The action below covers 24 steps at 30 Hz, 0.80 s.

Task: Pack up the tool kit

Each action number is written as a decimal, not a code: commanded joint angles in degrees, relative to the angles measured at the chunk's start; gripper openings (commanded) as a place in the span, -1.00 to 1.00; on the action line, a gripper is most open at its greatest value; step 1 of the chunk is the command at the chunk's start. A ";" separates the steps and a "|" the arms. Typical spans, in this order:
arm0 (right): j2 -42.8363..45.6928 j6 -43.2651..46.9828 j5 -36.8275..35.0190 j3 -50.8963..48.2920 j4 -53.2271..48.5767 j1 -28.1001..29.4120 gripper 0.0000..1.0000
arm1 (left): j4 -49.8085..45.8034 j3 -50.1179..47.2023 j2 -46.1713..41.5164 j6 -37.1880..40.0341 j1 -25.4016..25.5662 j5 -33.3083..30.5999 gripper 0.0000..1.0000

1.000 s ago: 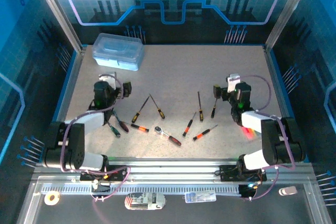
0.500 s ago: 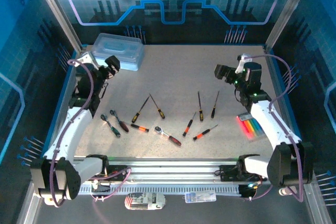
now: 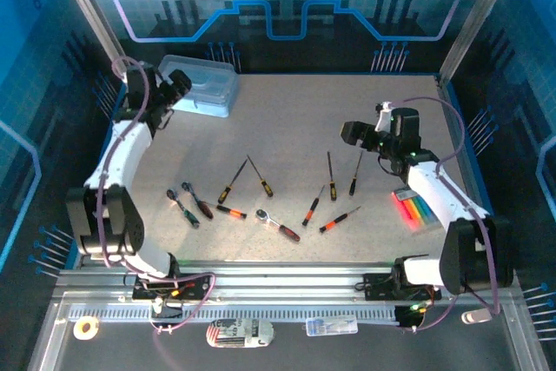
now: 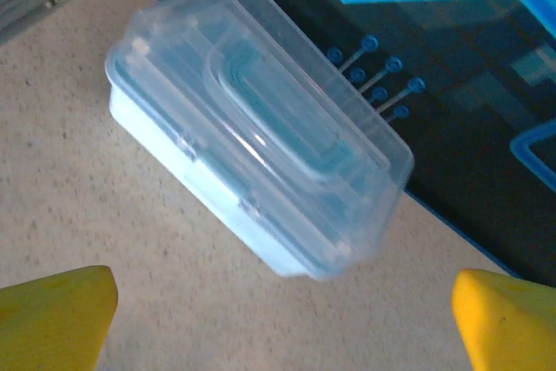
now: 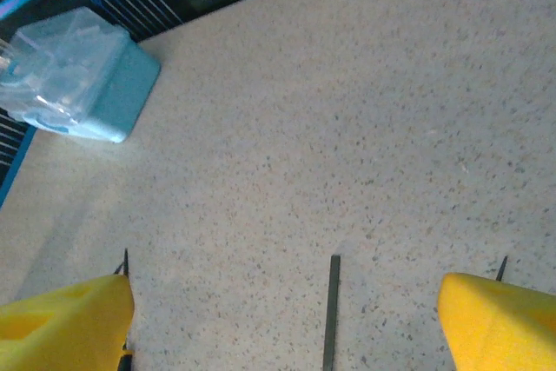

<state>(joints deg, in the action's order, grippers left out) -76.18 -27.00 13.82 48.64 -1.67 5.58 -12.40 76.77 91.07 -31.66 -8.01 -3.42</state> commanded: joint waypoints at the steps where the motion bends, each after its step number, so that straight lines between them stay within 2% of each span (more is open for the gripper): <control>1: -2.36 -0.53 3.17 1.43 -0.36 0.61 0.76 | -1.82 6.77 6.55 1.58 -4.44 3.73 0.98; 2: -2.54 -0.55 3.63 3.00 -0.35 0.62 0.71 | -2.32 9.41 8.81 1.93 -5.08 3.93 0.98; 5: -3.09 -0.02 6.06 4.41 -1.21 0.71 0.62 | -4.37 18.04 16.21 3.98 -7.15 8.87 0.68; 6: -3.10 0.24 6.61 4.68 -1.36 0.85 0.62 | -5.76 20.74 18.29 4.53 -7.52 8.98 0.67; 13: -3.31 1.04 6.97 4.94 -1.47 1.01 0.69 | -4.41 28.29 26.28 8.96 -8.07 7.07 0.77; 24: -5.62 0.64 7.72 5.10 -0.31 1.58 0.68 | 1.40 31.06 34.73 12.81 -8.78 8.41 0.93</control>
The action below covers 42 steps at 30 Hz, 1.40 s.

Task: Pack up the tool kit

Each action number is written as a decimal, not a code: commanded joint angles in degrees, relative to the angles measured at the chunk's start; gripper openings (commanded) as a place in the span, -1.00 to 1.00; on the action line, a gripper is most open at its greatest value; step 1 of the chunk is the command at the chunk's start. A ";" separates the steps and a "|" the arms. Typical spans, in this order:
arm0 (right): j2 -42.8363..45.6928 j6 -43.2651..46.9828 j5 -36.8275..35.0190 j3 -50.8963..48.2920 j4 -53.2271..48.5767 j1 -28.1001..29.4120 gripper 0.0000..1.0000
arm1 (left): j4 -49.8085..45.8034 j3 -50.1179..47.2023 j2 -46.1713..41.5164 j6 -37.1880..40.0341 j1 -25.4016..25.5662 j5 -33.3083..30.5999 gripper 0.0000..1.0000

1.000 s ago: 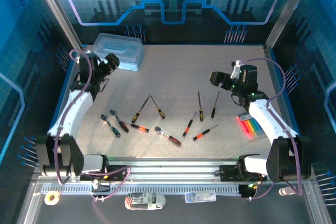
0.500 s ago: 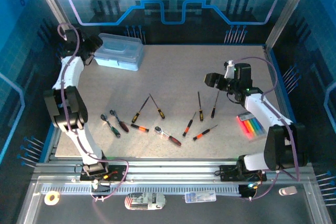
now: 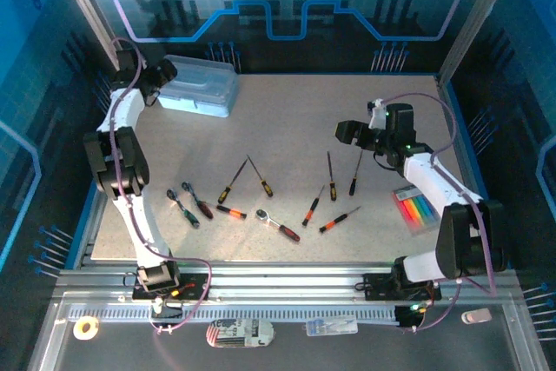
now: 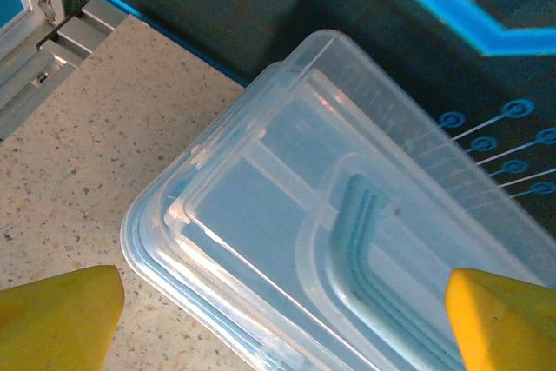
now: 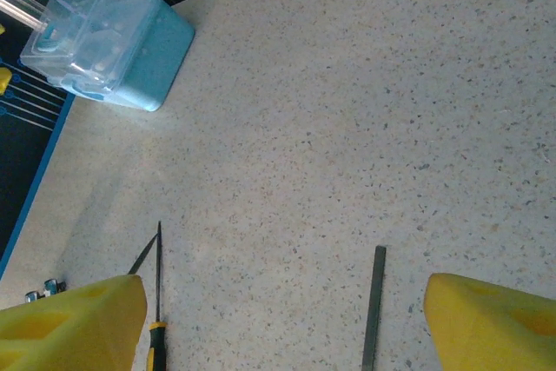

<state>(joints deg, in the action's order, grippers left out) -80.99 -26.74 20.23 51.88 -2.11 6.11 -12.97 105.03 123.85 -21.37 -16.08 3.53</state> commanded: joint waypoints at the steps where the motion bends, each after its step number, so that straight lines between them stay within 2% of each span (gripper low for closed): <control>1: -1.16 0.33 1.38 2.11 -0.12 1.33 0.67 | 2.55 2.81 2.60 2.55 -0.84 1.90 0.93; 11: -3.82 1.42 -0.23 4.80 -2.66 3.89 0.66 | 5.26 3.35 6.57 3.58 -1.78 3.08 0.92; 16: -3.65 2.64 -1.21 5.93 -4.72 4.20 0.66 | 7.08 3.08 6.48 5.64 -2.08 0.07 0.95; 20: -4.04 3.45 -1.73 6.88 -5.92 4.27 0.67 | 1.54 10.70 10.74 5.88 -2.56 2.60 0.93; 23: -4.30 3.55 -2.18 7.02 -6.09 4.28 0.67 | 0.79 11.88 12.12 6.06 -2.47 4.77 0.89; 29: -3.87 3.20 -2.03 7.06 -5.80 4.33 0.67 | 0.22 7.77 10.48 6.95 -2.49 6.48 0.81; 36: -1.34 2.40 -1.51 5.89 -5.22 4.33 0.67 | 0.57 -1.07 4.31 6.05 -1.95 6.33 0.72; 42: 0.44 0.94 -0.05 3.85 -3.48 4.36 0.67 | 0.99 -12.40 -4.14 -0.29 0.60 5.61 0.70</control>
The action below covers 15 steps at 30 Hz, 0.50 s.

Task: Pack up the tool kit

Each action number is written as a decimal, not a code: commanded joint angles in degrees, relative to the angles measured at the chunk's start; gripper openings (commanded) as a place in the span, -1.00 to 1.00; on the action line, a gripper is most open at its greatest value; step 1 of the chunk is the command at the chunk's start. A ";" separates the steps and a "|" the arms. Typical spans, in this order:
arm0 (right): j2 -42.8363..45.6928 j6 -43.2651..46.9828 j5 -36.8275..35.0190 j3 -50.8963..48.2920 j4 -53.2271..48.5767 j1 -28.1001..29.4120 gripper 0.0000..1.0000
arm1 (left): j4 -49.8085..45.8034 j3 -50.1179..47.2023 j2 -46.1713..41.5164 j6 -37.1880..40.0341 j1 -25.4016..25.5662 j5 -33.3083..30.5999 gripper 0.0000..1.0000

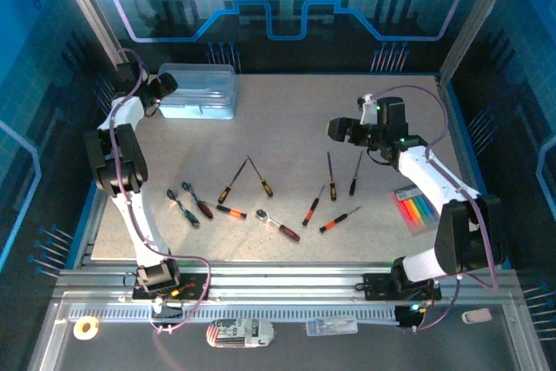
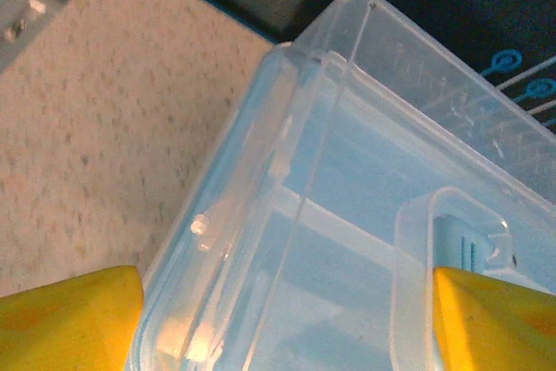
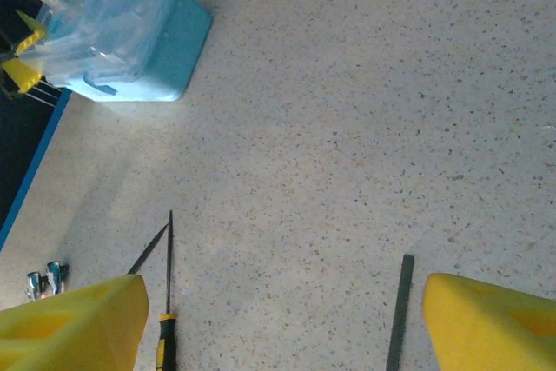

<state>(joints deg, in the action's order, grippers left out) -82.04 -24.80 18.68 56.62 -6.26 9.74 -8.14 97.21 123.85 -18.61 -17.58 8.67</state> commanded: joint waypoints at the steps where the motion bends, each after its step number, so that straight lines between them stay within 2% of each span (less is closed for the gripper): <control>1: 1.61 -0.83 1.66 -1.06 0.64 0.73 0.67 | -3.03 -7.00 -5.94 -4.64 2.96 0.71 0.70; 8: 1.62 -1.22 3.36 -2.29 2.11 0.88 0.66 | 1.36 -20.75 -13.25 -16.14 13.22 0.67 0.71; 12: 1.53 -1.22 4.15 -2.85 1.98 0.94 0.67 | 5.05 -27.08 -15.99 -23.12 20.26 3.05 0.62; 15: 1.58 -0.82 4.28 -2.93 1.33 0.98 0.68 | 4.89 -30.50 -20.16 -23.40 25.87 -1.88 0.66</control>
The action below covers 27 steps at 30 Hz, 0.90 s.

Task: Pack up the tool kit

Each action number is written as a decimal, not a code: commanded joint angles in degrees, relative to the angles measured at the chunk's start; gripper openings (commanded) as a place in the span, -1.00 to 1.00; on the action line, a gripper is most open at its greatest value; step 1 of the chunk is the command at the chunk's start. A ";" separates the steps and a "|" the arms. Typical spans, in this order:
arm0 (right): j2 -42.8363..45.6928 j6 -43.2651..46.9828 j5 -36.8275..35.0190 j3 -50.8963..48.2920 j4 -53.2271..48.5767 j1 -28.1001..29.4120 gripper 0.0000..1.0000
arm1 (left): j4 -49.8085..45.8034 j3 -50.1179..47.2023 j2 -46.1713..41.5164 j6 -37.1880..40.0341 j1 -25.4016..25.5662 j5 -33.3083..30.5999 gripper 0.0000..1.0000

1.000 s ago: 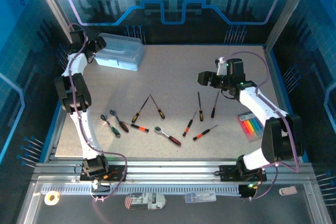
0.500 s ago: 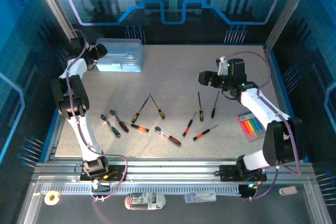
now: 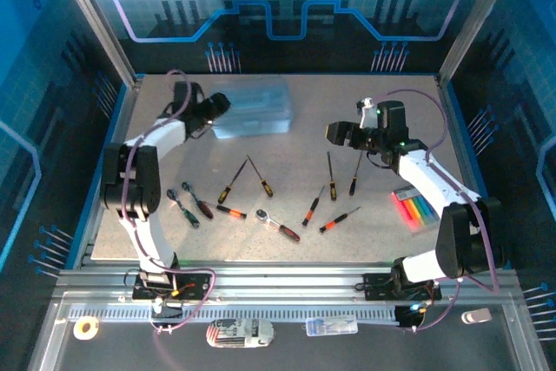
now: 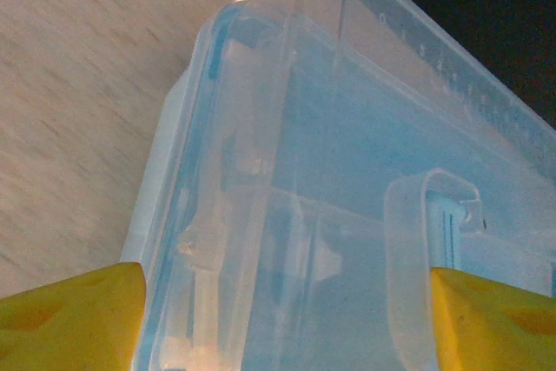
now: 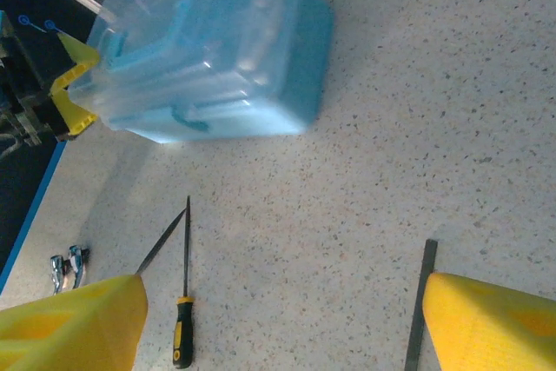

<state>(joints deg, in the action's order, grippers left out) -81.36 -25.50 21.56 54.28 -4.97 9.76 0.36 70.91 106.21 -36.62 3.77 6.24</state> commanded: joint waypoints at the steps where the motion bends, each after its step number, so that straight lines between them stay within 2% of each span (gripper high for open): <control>1: 0.73 -0.01 1.29 -0.46 -0.12 0.92 0.68 | -3.04 -5.31 -3.62 -5.56 5.72 -0.38 0.69; 4: -0.55 -0.39 1.71 0.29 -0.14 0.95 0.67 | -3.20 -6.56 -6.44 -6.03 8.14 -0.67 0.78; 8: -3.27 -1.22 1.73 1.75 0.31 2.12 0.59 | -4.94 -5.63 -8.48 -4.08 8.88 1.39 0.86; 16: -5.88 -0.78 -2.13 2.06 -1.29 6.57 -0.13 | -15.57 5.02 -8.39 6.06 7.23 -1.19 0.87; 18: -5.55 -1.05 -4.02 0.96 -1.09 7.72 -0.15 | -17.35 8.88 -7.06 8.28 6.24 -2.03 0.88; 23: -6.93 -1.59 -6.41 0.36 0.20 11.15 -0.15 | -22.15 22.23 2.15 12.84 5.02 0.79 0.86; 27: -8.88 -3.74 -7.10 -0.16 3.27 12.38 -0.14 | -25.36 32.97 11.11 15.04 5.00 6.59 0.79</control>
<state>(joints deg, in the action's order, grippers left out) -88.51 -27.46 16.29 55.11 -4.19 21.39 -18.74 98.98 110.96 -25.69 8.60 7.84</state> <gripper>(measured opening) 0.429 0.905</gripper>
